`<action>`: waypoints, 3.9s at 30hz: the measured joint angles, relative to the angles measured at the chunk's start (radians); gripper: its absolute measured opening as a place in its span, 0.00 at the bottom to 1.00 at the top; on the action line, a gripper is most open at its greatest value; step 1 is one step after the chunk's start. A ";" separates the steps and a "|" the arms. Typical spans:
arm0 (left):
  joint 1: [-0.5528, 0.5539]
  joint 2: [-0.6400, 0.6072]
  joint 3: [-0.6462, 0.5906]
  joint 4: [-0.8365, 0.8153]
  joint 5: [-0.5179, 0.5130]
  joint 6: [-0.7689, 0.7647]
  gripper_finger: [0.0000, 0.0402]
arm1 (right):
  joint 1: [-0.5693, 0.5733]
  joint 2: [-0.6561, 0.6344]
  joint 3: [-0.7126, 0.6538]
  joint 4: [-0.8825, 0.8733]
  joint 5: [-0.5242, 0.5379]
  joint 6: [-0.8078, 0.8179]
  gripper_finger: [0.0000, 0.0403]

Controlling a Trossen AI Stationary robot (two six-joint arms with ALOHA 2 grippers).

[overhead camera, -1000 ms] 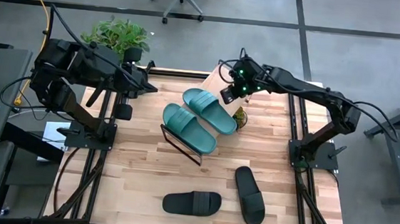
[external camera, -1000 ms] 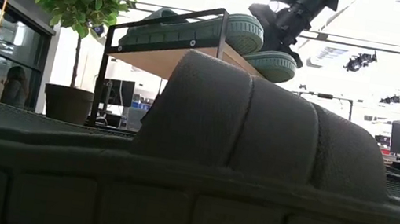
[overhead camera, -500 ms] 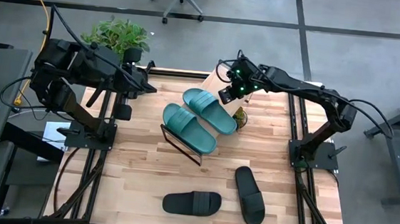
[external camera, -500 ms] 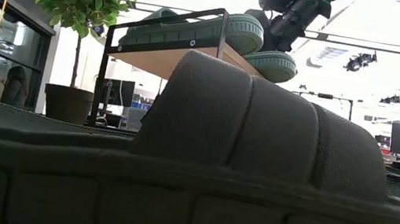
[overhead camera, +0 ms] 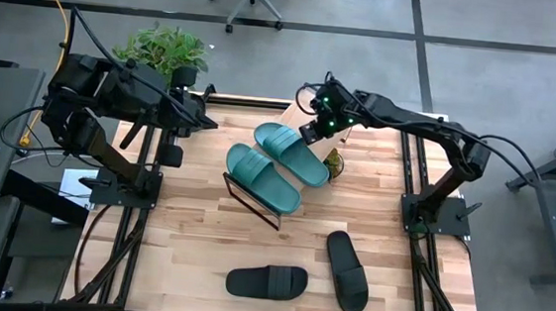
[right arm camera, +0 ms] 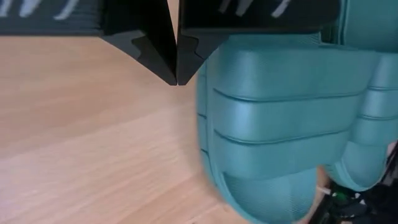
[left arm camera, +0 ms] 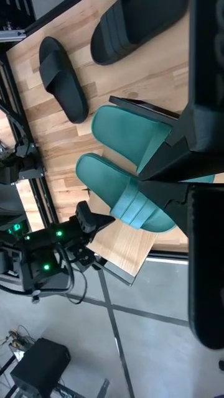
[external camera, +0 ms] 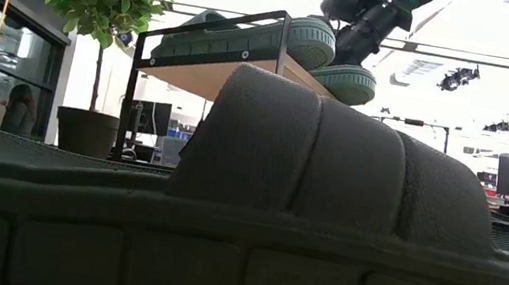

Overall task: Pick and place slides into the shelf
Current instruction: Put the blue slide on the shelf

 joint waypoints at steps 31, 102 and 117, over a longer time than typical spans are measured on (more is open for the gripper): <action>0.000 0.000 0.000 -0.004 0.005 0.000 0.00 | 0.043 0.022 0.000 0.099 0.016 0.056 0.00; 0.000 0.000 0.000 -0.023 0.009 0.016 0.00 | 0.357 -0.125 0.000 -0.444 0.208 0.143 0.00; 0.000 0.000 0.000 -0.023 0.010 0.019 0.00 | 0.373 -0.094 0.000 -0.373 0.183 0.163 0.00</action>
